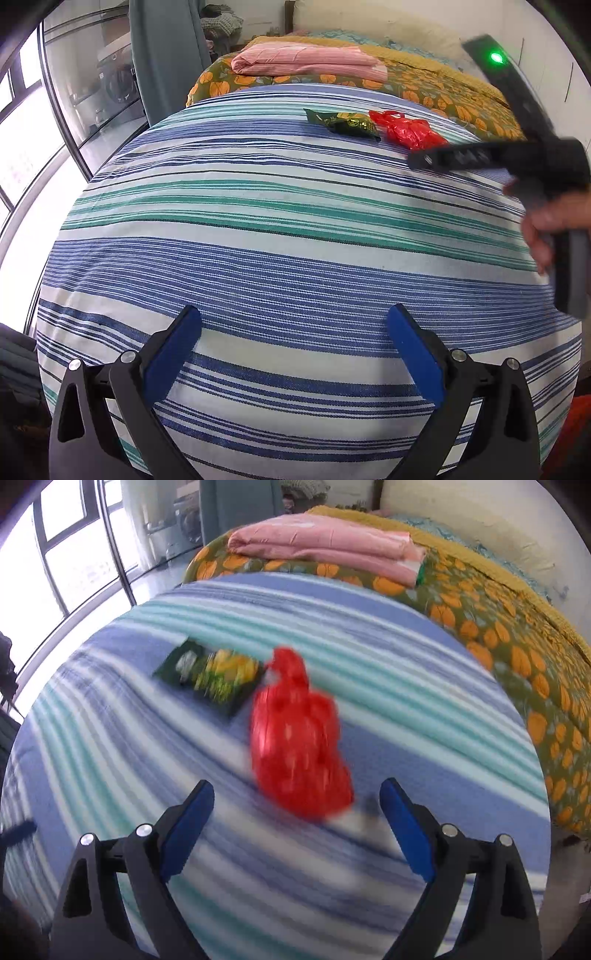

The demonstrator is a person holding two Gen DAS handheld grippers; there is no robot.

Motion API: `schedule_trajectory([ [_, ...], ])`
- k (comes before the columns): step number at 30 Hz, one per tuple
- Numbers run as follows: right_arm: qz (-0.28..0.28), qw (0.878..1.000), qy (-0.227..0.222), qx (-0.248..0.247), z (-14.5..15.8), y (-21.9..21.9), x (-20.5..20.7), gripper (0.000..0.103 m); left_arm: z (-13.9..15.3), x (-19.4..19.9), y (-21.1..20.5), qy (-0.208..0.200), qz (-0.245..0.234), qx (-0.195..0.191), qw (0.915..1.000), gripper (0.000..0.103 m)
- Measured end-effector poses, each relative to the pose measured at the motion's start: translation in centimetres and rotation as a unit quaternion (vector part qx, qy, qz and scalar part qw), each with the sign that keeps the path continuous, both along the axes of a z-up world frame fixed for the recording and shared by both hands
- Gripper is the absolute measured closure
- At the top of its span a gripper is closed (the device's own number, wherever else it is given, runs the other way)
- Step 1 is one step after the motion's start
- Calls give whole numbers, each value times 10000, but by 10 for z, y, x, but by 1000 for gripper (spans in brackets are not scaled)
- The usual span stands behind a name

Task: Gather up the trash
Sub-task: 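Grasp the red plastic bag with the right tool while the left tool grasps the green cracker packet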

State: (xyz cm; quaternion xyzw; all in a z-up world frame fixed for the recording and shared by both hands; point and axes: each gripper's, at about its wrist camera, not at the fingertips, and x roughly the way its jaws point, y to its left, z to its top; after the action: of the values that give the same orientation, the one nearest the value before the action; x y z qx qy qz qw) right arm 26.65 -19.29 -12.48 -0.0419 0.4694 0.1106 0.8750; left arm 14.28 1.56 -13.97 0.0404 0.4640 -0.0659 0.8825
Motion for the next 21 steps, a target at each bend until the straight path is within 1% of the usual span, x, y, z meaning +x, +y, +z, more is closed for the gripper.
schedule_trajectory([
  [1,-40,10000,-48,64,1,-1,4,17,0,0,0,0,0,2,10000,4],
  [2,-61,9998,-93,142,2,-3,6,24,0,0,0,0,-3,0,10000,4],
  [3,-72,9998,-121,167,3,-5,6,51,0,0,0,-1,-3,-1,10000,4],
  [4,-121,9997,-163,145,4,-7,5,57,0,0,0,-1,-3,-1,10000,4],
  [6,-223,9994,-229,113,6,-11,2,59,0,0,0,-1,-4,-1,10000,4],
  [9,-432,9987,-288,-2,11,-28,-11,59,0,0,0,-2,-5,0,10000,4],
  [11,-548,9979,-293,-207,13,-39,-26,59,0,0,0,-3,-5,1,10000,4],
  [13,-549,9975,-309,-331,15,-50,-45,59,0,0,0,-3,-6,2,10000,4],
  [15,-514,9978,-288,-312,15,-56,-62,58,0,0,0,-3,-6,-1,10000,4],
  [16,-509,9978,-286,-307,14,-59,-69,56,0,0,0,-3,-7,-1,10000,4],
  [17,-510,9978,-302,-290,14,-60,-79,51,0,0,0,-3,-7,-3,10000,4],
  [18,-521,9978,-325,-266,13,-60,-83,37,0,0,0,-4,-7,-6,10000,4],
  [19,-548,9976,-371,-223,13,-61,-89,29,0,0,0,-5,-9,-17,10000,4],
  [21,-558,9976,-398,-105,9,-60,-101,25,0,1,0,-3,-27,3,10000,4],
])
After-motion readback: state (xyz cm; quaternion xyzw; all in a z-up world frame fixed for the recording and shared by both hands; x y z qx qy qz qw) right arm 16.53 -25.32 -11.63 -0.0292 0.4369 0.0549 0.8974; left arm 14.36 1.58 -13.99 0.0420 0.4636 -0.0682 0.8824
